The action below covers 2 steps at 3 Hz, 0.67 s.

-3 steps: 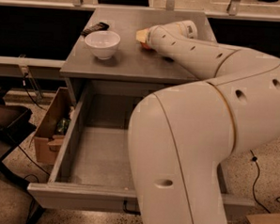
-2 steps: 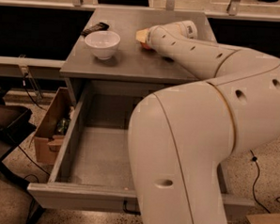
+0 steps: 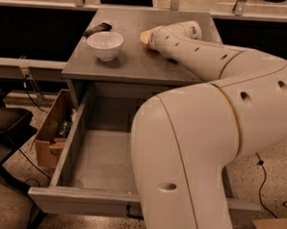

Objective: Pick apple from top drawer and place on counter

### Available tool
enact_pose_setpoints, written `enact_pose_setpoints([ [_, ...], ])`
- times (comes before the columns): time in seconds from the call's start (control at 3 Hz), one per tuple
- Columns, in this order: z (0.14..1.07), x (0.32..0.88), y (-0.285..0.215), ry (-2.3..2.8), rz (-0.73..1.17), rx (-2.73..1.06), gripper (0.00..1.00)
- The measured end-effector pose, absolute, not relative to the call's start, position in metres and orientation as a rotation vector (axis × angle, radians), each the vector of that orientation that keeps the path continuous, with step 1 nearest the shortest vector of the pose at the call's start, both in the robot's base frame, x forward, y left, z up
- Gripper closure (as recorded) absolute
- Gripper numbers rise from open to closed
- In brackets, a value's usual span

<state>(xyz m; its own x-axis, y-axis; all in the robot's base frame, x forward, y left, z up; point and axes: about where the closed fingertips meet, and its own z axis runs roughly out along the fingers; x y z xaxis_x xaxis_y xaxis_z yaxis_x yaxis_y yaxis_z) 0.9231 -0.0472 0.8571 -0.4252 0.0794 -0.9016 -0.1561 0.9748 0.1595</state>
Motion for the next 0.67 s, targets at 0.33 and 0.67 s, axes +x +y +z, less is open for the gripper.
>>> enact_pose_setpoints([
  [0.33,0.857,0.9231,-0.0472,1.993,0.262,-0.055,0.0],
  [0.67,0.857,0.9231,-0.0471,1.993,0.262,-0.055,0.0],
])
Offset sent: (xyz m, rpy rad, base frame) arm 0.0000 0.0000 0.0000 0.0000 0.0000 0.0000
